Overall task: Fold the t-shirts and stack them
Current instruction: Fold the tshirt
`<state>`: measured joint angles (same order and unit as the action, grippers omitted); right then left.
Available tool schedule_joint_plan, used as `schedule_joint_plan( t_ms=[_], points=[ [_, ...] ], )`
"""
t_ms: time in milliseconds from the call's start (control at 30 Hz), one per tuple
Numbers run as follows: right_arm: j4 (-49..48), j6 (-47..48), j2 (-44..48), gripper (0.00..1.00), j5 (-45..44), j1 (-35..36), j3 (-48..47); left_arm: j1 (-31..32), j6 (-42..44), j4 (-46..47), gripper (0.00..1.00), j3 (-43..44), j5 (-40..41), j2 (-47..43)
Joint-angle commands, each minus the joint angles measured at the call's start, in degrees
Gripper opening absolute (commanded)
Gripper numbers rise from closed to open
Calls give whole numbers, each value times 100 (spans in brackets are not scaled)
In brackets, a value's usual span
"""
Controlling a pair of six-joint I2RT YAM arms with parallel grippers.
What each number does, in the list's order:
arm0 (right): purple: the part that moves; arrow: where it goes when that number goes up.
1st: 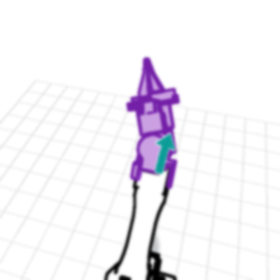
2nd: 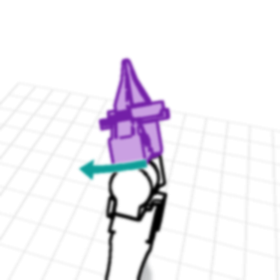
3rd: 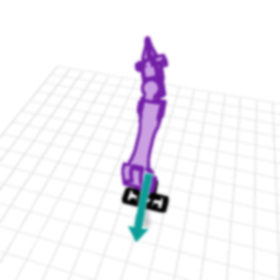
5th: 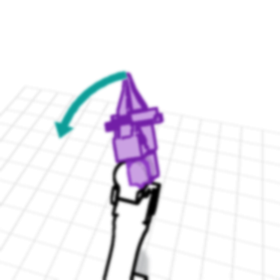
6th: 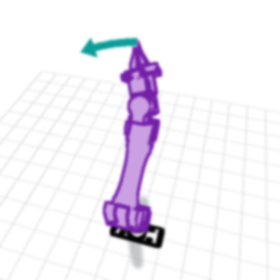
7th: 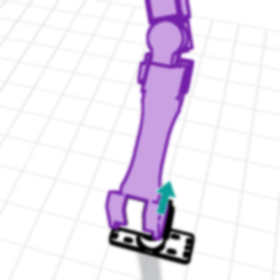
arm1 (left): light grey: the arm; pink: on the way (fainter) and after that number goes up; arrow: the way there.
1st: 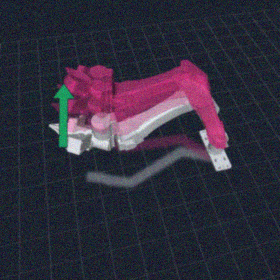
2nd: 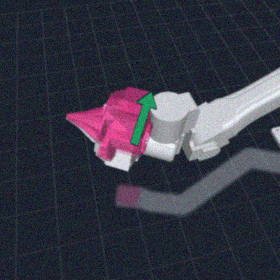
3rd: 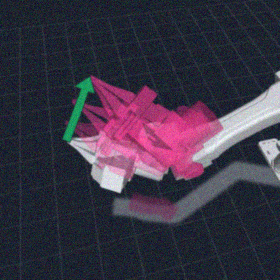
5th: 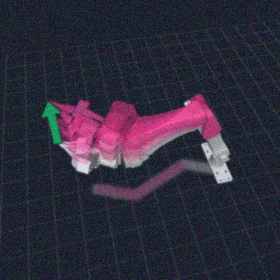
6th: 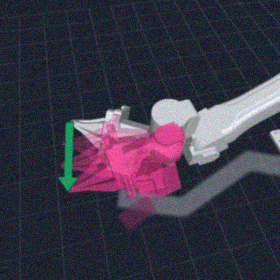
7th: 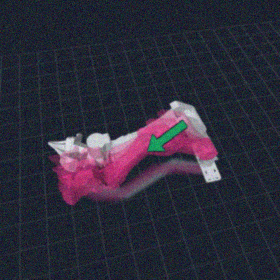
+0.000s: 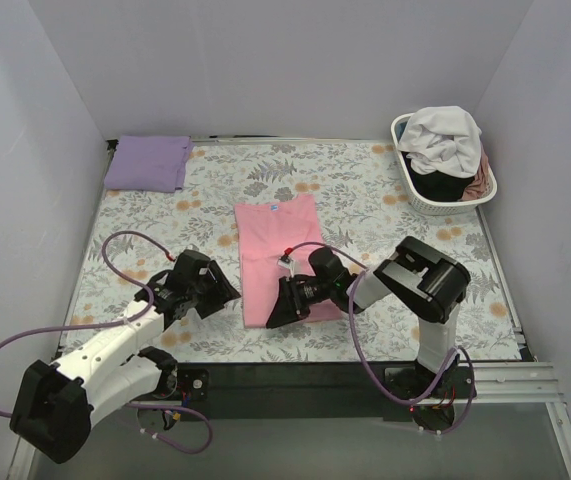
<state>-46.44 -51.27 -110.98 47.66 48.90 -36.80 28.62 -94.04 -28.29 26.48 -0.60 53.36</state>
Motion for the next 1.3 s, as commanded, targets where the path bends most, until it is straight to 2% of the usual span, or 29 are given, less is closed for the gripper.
schedule_joint_plan(
  t_ms=[0,67,167,200,267,300,333,400,433,533,733,1267],
  points=[
    [55,169,611,46,-335,-100,164,3,131,-238,54,340,69,60],
    [327,301,1059,46,-459,-249,278,12,175,-343,58,375,69,148],
    [1450,967,1701,47,-897,-460,287,108,184,-492,62,454,-133,297],
    [2314,1169,2042,47,-1290,-504,270,213,193,-545,62,524,-72,341],
    [3398,1942,2430,48,-1976,-540,147,319,184,-834,62,673,-10,595],
    [4483,2171,2754,50,-2876,-531,-62,467,176,-949,63,761,164,692],
    [4973,2382,2896,51,-3294,-540,-143,547,167,-1037,64,945,331,763],
    [5616,2717,3282,54,-4311,-531,-275,670,167,-1248,65,1095,455,895],
    [6132,2771,3389,56,-4553,-531,-302,680,175,-1301,66,1209,543,912],
    [6768,2868,3714,60,-5152,-540,-355,697,246,-1415,68,1377,649,991],
    [7262,2868,3759,62,-5223,-470,-372,776,386,-1477,70,1536,535,1440],
    [7122,2648,3135,54,-5188,-39,-531,1022,325,-1416,67,1597,552,1800]
  ],
)
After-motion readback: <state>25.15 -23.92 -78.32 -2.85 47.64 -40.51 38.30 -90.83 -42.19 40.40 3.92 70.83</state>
